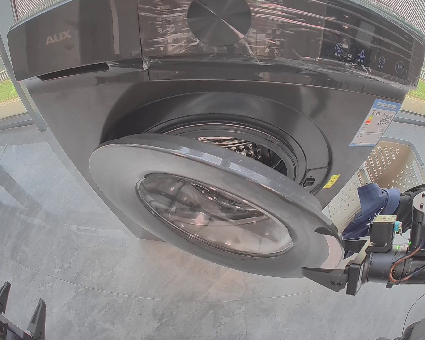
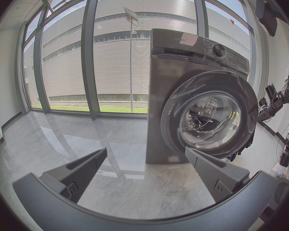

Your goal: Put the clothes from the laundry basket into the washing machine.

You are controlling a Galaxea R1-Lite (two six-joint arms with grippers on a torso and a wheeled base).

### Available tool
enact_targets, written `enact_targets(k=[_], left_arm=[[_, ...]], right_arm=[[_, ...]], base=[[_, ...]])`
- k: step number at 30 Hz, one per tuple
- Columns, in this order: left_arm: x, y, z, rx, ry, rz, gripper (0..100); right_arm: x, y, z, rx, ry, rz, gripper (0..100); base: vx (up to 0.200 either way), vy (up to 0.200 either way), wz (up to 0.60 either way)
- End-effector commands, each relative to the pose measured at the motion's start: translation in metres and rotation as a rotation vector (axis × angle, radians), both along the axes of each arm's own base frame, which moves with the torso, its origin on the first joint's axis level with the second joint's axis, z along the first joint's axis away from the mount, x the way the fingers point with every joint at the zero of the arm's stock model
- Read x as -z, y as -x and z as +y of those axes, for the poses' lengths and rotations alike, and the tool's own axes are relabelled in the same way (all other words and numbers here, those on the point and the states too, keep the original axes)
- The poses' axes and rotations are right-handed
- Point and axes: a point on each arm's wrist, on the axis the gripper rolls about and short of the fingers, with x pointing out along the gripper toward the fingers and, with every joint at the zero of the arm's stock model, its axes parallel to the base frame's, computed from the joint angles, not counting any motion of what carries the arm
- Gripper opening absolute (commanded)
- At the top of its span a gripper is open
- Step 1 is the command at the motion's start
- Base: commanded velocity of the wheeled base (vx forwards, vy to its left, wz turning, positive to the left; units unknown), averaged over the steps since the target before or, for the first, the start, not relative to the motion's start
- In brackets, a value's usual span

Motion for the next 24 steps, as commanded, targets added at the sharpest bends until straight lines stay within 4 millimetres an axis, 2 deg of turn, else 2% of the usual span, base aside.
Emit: enact_targets(k=[1, 8, 11, 13, 18, 21, 24], left_arm=[[0.005, 0.0, 0.0, 0.001, 0.0, 0.001, 100], [0.005, 0.0, 0.0, 0.001, 0.0, 0.001, 100], [0.005, 0.0, 0.0, -0.001, 0.0, 0.001, 100], [0.005, 0.0, 0.0, -0.001, 0.0, 0.001, 100], [0.005, 0.0, 0.0, 0.001, 0.0, 0.001, 100], [0.005, 0.0, 0.0, 0.001, 0.0, 0.001, 100], [0.005, 0.0, 0.0, 0.001, 0.0, 0.001, 100]], right_arm=[[0.001, -0.008, 0.007, -0.004, 0.012, 0.013, 100], [0.007, 0.0, 0.012, -0.052, 0.019, 0.04, 100], [0.009, 0.012, 0.009, -0.086, 0.015, 0.038, 100], [0.009, 0.019, 0.003, -0.086, 0.009, 0.031, 100], [0.023, 0.028, -0.01, -0.066, 0.05, 0.055, 100], [0.04, 0.039, -0.027, -0.038, 0.12, 0.101, 100], [0.041, 0.031, -0.038, 0.061, 0.151, 0.112, 100]], base=[[-0.2, 0.0, 0.0], [-0.029, 0.0, 0.0], [0.0, 0.0, 0.0], [0.0, 0.0, 0.0], [0.0, 0.0, 0.0], [0.0, 0.0, 0.0], [0.0, 0.0, 0.0]])
